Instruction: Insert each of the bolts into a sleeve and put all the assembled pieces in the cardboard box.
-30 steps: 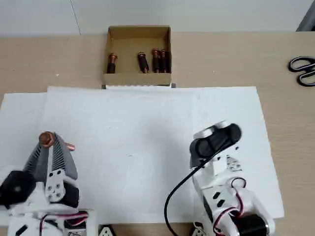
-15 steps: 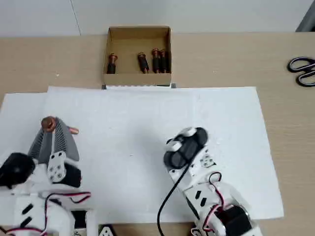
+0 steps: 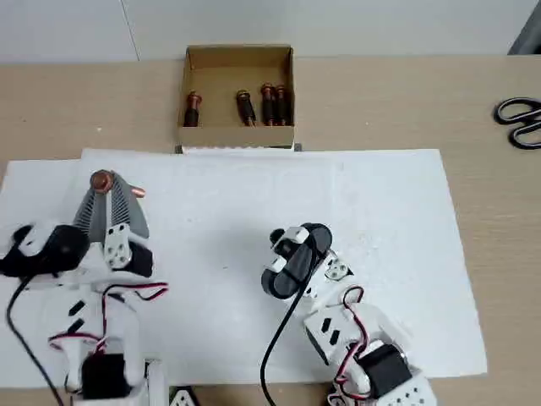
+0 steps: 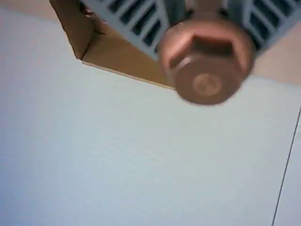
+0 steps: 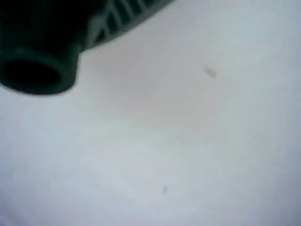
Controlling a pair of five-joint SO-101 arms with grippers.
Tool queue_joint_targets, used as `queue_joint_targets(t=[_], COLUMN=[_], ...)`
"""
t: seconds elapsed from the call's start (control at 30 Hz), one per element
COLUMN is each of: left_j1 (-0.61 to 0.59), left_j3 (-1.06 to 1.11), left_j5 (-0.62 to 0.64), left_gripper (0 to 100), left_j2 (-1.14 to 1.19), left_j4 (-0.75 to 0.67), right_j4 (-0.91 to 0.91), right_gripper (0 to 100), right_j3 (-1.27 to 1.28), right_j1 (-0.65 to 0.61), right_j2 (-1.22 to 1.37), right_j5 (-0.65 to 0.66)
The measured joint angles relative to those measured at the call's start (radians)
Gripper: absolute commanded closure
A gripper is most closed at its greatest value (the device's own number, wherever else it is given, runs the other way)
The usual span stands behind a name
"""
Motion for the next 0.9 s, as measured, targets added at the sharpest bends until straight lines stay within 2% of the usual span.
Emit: queue_joint_targets(t=[0.17, 0.33, 0.47, 0.63, 0.9], left_j1=[0.000, 0.003, 0.046, 0.110, 0.195], left_j3=[0.130, 0.199, 0.201, 0.201, 0.201], left_j5=[-0.025, -0.074, -0.071, 0.048, 0.124], left_gripper=[99, 99, 99, 99, 99], left_j2=[0.000, 0.002, 0.002, 0.002, 0.002], left_j4=[-0.196, -0.315, -0.299, -0.209, -0.124], right_j4=[-0.157, -0.180, -0.181, -0.181, -0.147], right_gripper=[99.5, 99.5, 99.5, 99.5, 99.5], right_j3=[0.068, 0.069, 0.069, 0.069, 0.069], right_j1=[0.002, 0.000, 0.000, -0.035, -0.137], right_j2=[0.000, 0.003, 0.003, 0.003, 0.003], right_j5=[0.002, 0.002, 0.002, -0.052, -0.068])
